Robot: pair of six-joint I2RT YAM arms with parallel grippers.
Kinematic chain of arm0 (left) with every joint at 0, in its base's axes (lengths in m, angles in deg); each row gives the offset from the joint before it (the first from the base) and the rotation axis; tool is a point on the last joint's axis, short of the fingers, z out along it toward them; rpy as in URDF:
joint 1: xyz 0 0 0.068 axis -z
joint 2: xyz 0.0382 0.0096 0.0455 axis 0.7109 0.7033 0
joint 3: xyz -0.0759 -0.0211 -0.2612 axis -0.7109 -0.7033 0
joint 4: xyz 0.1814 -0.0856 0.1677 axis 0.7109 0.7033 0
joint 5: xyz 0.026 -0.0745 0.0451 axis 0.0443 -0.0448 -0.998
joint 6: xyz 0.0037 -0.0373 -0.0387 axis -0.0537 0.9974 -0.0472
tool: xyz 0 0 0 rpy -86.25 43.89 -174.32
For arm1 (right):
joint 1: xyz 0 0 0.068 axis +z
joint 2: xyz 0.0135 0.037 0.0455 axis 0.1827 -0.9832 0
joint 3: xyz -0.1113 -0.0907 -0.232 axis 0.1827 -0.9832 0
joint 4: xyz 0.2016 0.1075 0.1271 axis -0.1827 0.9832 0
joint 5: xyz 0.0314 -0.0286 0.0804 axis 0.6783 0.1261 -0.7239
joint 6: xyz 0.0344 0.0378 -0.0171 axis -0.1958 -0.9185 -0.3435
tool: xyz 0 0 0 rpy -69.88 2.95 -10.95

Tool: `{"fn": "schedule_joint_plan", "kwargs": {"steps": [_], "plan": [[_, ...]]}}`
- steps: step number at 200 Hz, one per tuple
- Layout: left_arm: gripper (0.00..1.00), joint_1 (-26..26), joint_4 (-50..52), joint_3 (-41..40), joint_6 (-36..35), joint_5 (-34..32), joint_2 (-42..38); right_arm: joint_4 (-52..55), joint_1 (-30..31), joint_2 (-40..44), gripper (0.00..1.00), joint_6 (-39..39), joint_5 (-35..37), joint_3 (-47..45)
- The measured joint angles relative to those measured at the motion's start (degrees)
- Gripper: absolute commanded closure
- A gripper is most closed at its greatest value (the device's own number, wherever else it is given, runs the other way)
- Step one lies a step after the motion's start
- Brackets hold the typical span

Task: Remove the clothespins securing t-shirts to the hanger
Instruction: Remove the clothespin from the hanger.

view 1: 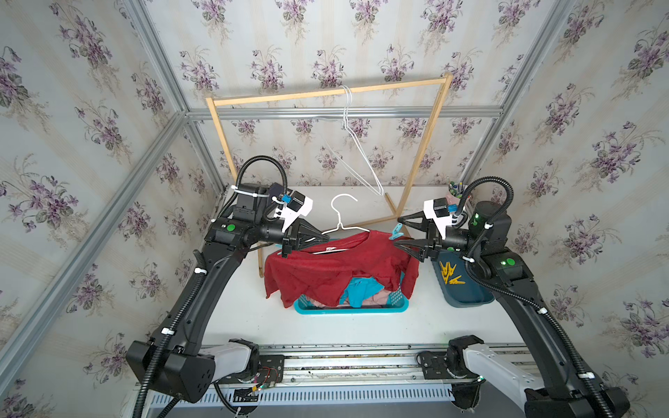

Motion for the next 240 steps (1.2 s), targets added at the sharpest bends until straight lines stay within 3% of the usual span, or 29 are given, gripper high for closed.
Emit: {"fn": "schedule_joint_plan", "kwargs": {"steps": [34, 130, 240], "plan": [[1.00, -0.02, 0.17, 0.00, 0.04, 0.22, 0.20, -0.11, -0.02, -2.12, 0.32, 0.68, -1.66, 1.81], [1.00, -0.04, 0.44, 1.01, 0.63, 0.22, 0.76, 0.35, -0.02, -2.03, 0.69, -0.17, -5.73, 2.40], [1.00, -0.04, 1.05, 1.31, 0.87, -0.76, 0.35, 0.70, -0.07, -1.03, 0.91, -0.28, -5.84, 1.42]]}}
